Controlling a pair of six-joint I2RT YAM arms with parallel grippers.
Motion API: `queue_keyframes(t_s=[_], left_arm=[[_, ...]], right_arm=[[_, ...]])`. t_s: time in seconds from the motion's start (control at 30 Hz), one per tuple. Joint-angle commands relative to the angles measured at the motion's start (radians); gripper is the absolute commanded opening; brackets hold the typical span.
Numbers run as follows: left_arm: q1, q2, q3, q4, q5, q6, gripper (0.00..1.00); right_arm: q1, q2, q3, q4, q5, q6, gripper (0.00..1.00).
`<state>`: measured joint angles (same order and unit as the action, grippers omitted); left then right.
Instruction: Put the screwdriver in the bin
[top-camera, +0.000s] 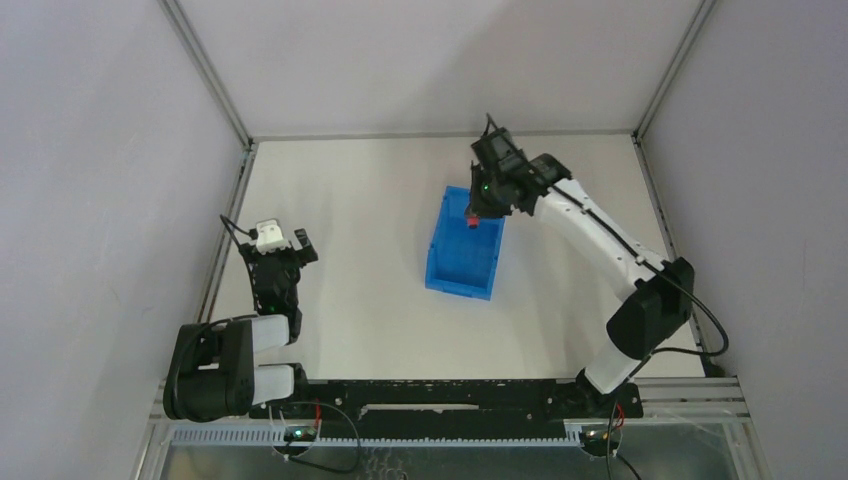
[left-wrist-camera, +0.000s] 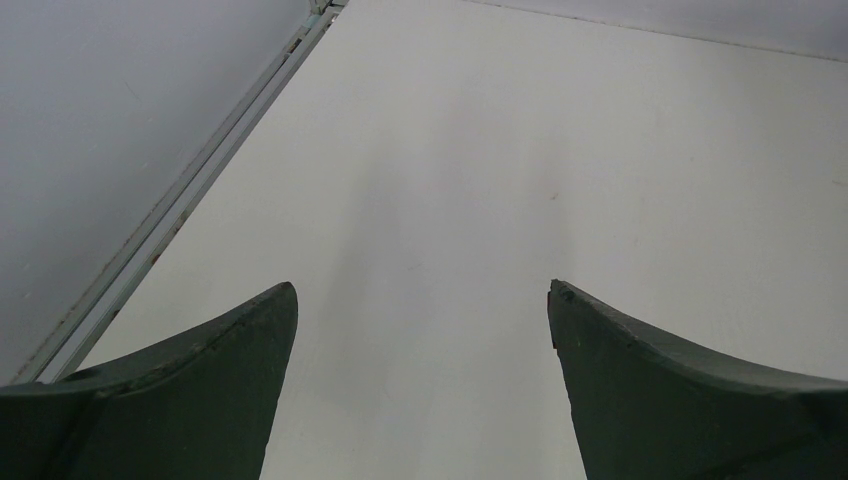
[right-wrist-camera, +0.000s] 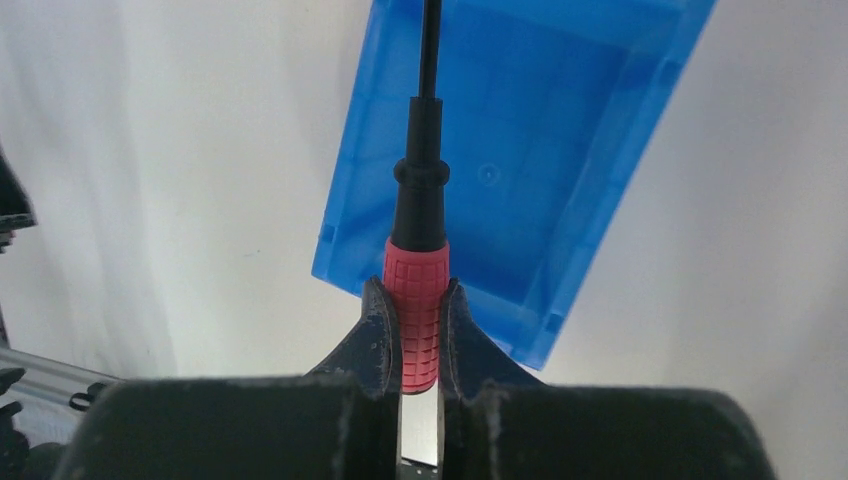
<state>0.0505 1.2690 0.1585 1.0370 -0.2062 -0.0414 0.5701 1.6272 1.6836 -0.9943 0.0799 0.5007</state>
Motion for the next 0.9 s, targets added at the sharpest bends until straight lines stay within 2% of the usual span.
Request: queue_keyframes(t_s=[0.0, 0.17, 0.33, 0.63, 0.87], left_arm=[[-0.003, -0.008, 0.033, 0.029, -0.002, 0.020, 1.00], [-0.003, -0.008, 0.032, 0.029, -0.003, 0.021, 1.00], [-0.003, -0.008, 0.032, 0.029, -0.002, 0.020, 1.00], [-0.004, -0.008, 0.033, 0.029, -0.003, 0.020, 1.00], [-0.003, -0.007, 0.032, 0.029, -0.003, 0.020, 1.00]], right_arm=[[0.076, 0.040, -0.098, 0.137, 0.076, 0.129, 0.01], [0.134, 0.092, -0.238, 0.269, 0.112, 0.216, 0.02], [0.161, 0.174, -0.282, 0.329, 0.161, 0.253, 0.02], [0.163, 0.328, -0.295, 0.372, 0.192, 0.285, 0.16], [0.159, 0.319, -0.294, 0.360, 0.180, 0.259, 0.44]])
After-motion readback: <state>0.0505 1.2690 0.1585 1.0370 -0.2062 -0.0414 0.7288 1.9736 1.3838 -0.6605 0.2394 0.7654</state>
